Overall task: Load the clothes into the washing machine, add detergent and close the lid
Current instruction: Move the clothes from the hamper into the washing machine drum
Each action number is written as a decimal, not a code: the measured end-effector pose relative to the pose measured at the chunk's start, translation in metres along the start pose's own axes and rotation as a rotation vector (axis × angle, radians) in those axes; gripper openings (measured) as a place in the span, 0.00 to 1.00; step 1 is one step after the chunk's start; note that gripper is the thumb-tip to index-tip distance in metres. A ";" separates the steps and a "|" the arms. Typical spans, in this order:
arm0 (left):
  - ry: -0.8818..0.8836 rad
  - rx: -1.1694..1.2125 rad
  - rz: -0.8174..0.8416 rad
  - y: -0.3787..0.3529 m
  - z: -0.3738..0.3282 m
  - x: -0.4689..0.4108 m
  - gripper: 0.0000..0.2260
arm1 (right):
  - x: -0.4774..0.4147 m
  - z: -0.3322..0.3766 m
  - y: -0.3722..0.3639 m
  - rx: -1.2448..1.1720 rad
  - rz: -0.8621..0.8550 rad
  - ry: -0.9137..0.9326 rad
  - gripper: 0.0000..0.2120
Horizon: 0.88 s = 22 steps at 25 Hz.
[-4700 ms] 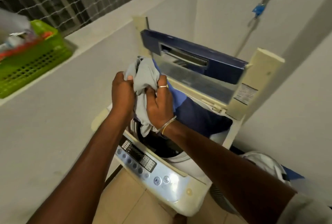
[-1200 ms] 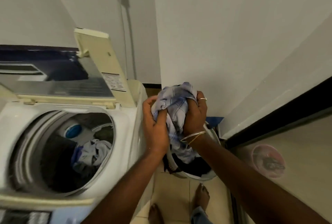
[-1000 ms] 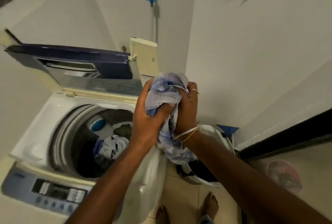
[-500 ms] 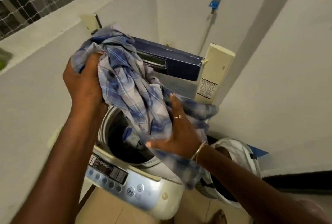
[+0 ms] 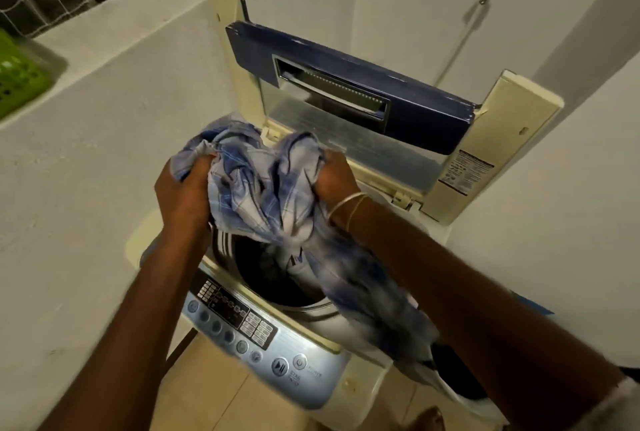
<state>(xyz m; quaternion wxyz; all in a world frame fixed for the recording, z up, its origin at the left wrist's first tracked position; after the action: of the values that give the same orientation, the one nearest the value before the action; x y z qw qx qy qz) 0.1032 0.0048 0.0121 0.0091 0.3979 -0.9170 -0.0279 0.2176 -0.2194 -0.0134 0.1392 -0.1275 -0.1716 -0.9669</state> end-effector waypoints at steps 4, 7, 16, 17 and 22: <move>0.180 0.143 -0.097 -0.001 0.034 0.004 0.11 | -0.038 0.034 -0.020 -0.761 -0.046 -0.146 0.16; 0.184 0.211 -0.120 -0.006 0.057 0.007 0.11 | -0.042 0.021 -0.048 -1.027 0.156 -0.178 0.29; 0.687 -0.226 0.311 -0.067 0.251 0.050 0.26 | -0.031 -0.194 -0.014 0.452 0.187 -0.486 0.26; 0.545 -0.330 0.326 -0.072 0.241 0.048 0.20 | -0.030 -0.195 -0.009 0.409 0.168 -0.448 0.27; 0.058 -0.528 0.341 -0.127 0.161 0.099 0.06 | -0.004 -0.175 0.037 0.166 -0.082 -0.225 0.20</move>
<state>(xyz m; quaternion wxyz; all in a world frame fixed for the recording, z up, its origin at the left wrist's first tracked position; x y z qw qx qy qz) 0.1216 -0.1471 -0.1566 0.1428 0.2231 -0.9308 -0.2517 0.1982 -0.3160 -0.1626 0.0896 -0.2159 -0.2707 -0.9338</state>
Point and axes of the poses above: each hand's wrist, its own x-axis away from the middle knuckle, its own y-axis out of the back of the hand, z = x × y, the point moved 10 cm from there along -x, towards the middle knuckle, and after that the axes turned 7 degrees about -y, right-handed, at the moved point
